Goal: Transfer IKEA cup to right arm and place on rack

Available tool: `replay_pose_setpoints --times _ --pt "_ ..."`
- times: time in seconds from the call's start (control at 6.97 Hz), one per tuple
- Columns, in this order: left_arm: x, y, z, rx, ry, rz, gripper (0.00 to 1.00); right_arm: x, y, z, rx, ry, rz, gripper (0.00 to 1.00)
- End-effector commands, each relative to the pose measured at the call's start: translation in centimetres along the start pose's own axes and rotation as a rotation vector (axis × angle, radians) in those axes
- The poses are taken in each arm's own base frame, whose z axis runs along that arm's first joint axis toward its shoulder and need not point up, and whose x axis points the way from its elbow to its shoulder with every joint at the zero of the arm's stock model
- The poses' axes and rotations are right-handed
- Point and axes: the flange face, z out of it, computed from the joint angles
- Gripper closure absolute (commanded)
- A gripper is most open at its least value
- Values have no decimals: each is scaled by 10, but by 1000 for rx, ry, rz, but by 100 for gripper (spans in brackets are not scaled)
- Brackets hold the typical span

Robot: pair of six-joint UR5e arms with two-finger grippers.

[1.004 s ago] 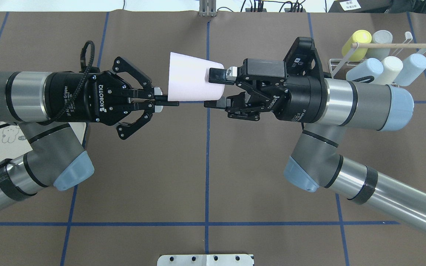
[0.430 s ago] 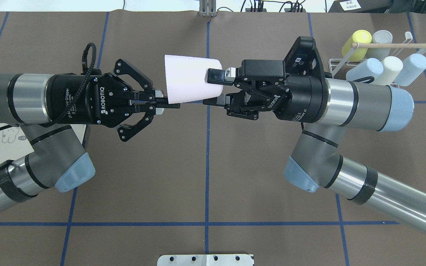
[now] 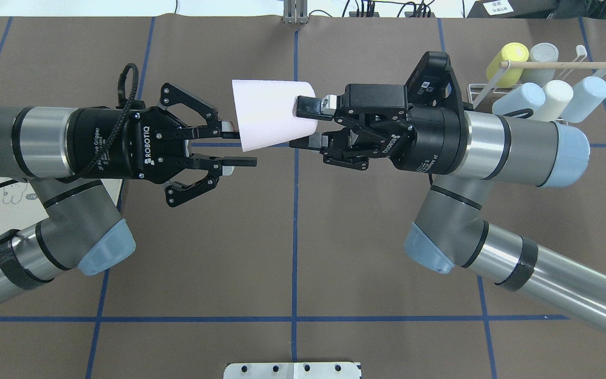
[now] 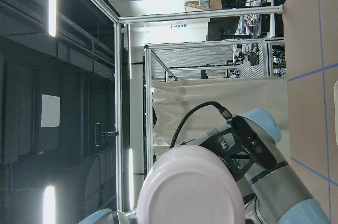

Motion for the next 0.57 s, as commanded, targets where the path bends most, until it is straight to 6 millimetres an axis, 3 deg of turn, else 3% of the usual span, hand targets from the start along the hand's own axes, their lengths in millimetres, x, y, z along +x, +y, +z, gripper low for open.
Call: replay_pose_setpoints --times 0.0,0.29,0.43 --pt "2 4 -4 -3 5 10 0 -3 1 -2 -3 -7 -2 66" --pt "16 -4 -16 32 25 44 0 -5 4 -13 -2 -10 4 66" --pt "17 -18 -37 85 32 68 0 -3 9 -26 3 2 8 66"
